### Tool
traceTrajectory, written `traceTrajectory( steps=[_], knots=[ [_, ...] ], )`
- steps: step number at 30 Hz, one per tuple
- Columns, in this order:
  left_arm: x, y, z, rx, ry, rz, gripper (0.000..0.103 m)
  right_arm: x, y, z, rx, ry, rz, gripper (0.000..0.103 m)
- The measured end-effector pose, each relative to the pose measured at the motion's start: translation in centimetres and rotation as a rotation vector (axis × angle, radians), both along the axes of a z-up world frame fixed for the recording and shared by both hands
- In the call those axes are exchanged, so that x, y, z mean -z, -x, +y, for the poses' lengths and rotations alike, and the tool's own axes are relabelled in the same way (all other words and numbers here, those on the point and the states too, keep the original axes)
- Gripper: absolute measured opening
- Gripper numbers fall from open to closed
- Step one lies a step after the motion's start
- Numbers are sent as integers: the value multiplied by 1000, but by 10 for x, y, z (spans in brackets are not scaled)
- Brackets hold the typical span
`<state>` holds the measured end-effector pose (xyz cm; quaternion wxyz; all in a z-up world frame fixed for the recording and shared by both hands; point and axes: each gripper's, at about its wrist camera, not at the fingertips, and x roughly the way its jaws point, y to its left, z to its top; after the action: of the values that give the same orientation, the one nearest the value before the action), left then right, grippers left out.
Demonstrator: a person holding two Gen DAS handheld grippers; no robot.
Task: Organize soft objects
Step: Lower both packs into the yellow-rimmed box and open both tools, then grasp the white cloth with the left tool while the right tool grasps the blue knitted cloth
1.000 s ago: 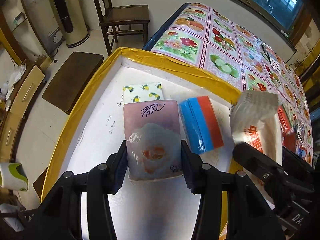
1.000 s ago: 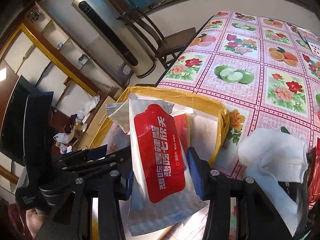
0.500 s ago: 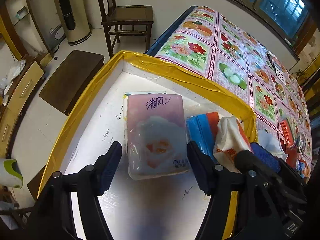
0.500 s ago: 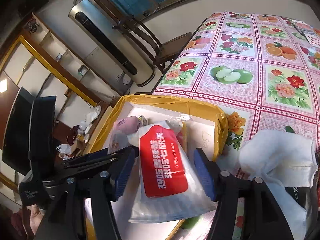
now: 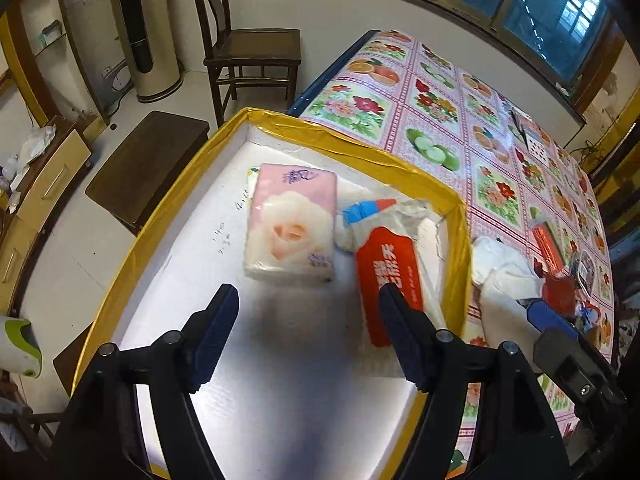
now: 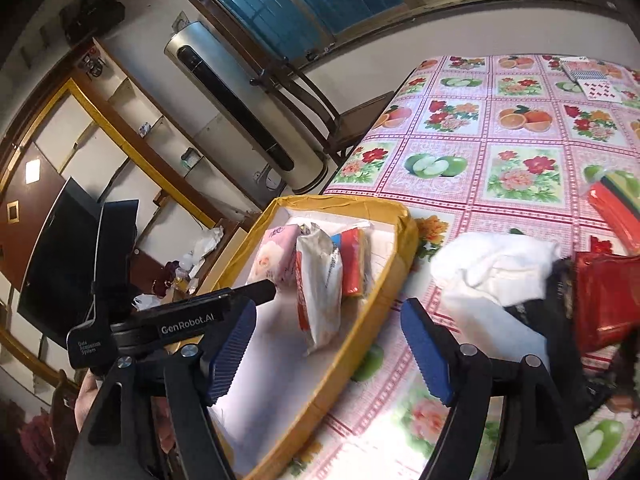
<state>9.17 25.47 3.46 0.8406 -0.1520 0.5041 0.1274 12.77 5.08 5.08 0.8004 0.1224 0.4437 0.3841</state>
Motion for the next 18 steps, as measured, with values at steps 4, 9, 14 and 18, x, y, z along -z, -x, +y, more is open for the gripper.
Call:
traceTrajectory(
  steps=[4,9,14,18],
  knots=[
    [-5,14,-36,66,11,-33,72,-4,30,-55,23,37,-62,81],
    [-7,26,-83,143,23,-52,75,-2,63,-123,99,131,-145,86],
    [2,24,-127,211,86,-34,75,12,81,-186,193,157,-125,90],
    [9,16,-154,224,115,-19,75,27,84,-223,248,143,-70,91]
  ],
)
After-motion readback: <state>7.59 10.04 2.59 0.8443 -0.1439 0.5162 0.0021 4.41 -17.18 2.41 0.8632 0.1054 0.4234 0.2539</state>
